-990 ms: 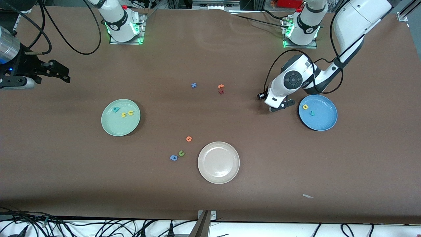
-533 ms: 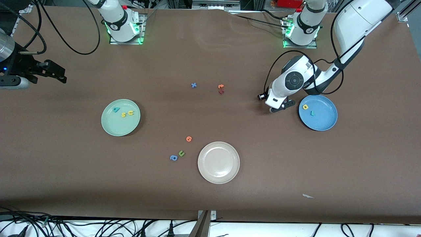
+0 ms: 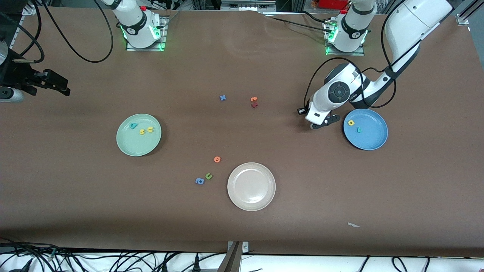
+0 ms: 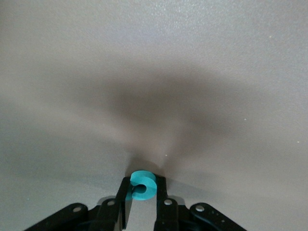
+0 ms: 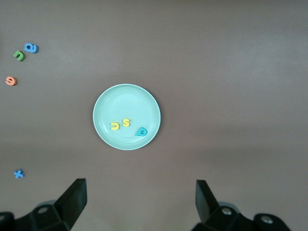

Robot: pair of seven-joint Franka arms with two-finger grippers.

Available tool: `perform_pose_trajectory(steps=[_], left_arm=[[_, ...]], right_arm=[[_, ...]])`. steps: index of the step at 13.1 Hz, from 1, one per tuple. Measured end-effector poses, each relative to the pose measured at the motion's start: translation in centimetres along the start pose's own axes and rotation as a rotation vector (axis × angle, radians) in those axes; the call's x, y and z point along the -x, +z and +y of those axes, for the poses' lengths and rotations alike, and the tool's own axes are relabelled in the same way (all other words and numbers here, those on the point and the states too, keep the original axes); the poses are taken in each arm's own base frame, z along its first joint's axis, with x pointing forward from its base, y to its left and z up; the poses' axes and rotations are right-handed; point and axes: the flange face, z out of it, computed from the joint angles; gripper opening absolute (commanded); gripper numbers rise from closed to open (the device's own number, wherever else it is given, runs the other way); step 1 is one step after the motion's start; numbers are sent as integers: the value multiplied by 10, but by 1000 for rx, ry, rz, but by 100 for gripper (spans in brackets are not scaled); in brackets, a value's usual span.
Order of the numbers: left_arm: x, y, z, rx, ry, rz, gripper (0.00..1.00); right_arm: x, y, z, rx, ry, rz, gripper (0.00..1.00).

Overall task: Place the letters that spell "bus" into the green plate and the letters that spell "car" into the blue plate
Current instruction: 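Carry the teal c to the blue plate and open the left gripper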

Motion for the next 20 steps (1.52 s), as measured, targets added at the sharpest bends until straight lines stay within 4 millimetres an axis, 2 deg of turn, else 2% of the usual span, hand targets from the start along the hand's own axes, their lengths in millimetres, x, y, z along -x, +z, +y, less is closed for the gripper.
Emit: perform_pose_trajectory(steps=[3,5,7,8,9,11,12,14,16,17,19,20], left_arm=[[-1,-1,0,1,-1,1,2],[-12,-10,-2,12,-16,12,1],[-27,-39,-6,10,-12,11,1],[-37,-62,-13,14,2,7,1],[-48,-87,-27,17,19,3,1],[-74,-133,-74,4,65,-20,1],[-87,-150,-102,-12,93,-42,0],[-111,-171,-150,-29,153,-85,0],[-128,-179,-185,-14,193,-94,0],[-135,-176,-200,-11,198,-98,0],[-152,-159,-227,-33,205,-90,7],[-157,-150,-232,-43,214,-90,12]], right_arm=[[0,0,0,0,0,0,100],[0,0,0,0,-1,0,100],[0,0,-1,0,-2,1,100],[0,-1,-1,0,-2,1,100],[0,-1,-1,0,-2,1,100],[0,-1,-1,0,-2,2,100],[0,-2,-1,0,-3,2,100],[0,-2,-2,0,-3,2,100],[0,-2,-2,0,-3,2,100],[0,-2,-2,0,-3,2,100],[0,-2,-2,0,-3,2,100],[0,-2,-2,0,-3,2,100]])
